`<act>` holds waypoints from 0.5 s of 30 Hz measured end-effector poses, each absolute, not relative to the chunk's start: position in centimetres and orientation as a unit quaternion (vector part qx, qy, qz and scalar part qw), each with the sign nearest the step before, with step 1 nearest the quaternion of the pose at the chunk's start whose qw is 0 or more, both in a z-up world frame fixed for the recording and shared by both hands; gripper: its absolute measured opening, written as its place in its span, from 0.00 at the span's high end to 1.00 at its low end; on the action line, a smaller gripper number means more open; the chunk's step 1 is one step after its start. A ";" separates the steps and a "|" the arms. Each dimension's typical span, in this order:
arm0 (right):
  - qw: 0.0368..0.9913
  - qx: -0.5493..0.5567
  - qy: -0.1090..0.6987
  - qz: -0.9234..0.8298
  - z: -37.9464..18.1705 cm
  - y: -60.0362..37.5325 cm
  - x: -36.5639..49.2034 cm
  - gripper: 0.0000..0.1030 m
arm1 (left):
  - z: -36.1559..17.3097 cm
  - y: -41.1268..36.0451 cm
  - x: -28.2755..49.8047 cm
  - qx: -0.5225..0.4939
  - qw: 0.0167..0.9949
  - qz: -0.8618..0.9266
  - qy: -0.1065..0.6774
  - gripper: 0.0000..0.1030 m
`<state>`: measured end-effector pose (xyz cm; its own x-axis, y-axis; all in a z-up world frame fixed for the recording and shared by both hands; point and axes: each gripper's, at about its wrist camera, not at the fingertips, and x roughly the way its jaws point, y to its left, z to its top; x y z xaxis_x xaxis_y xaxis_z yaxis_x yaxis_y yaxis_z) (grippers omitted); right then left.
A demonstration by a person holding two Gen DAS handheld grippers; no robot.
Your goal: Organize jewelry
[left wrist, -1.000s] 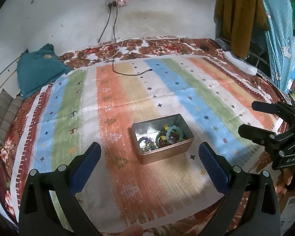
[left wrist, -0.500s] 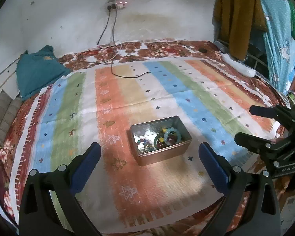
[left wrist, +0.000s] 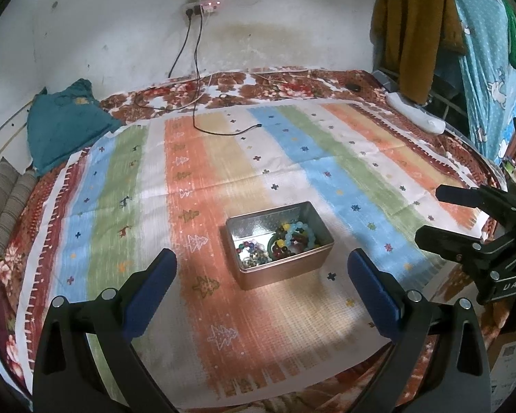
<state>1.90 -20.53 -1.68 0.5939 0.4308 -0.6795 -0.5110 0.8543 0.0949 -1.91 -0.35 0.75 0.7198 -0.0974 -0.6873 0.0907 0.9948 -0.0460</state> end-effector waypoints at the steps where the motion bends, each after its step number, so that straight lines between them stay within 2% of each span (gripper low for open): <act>1: 0.891 -0.055 0.364 0.265 -1.7 -20.6 1.9 0.05 | 0.8 -0.3 -1.9 -0.005 0.927 -0.051 0.371 0.05; 15: 0.895 -0.062 0.362 0.254 -1.8 -20.5 1.8 0.05 | 0.6 -0.3 -1.8 -0.008 0.924 -0.057 0.377 0.05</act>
<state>1.79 -20.47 -1.78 0.6091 0.4095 -0.6792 -0.4988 0.8636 0.0734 -1.83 -0.35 0.55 0.7088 -0.1104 -0.6967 0.0988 0.9935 -0.0569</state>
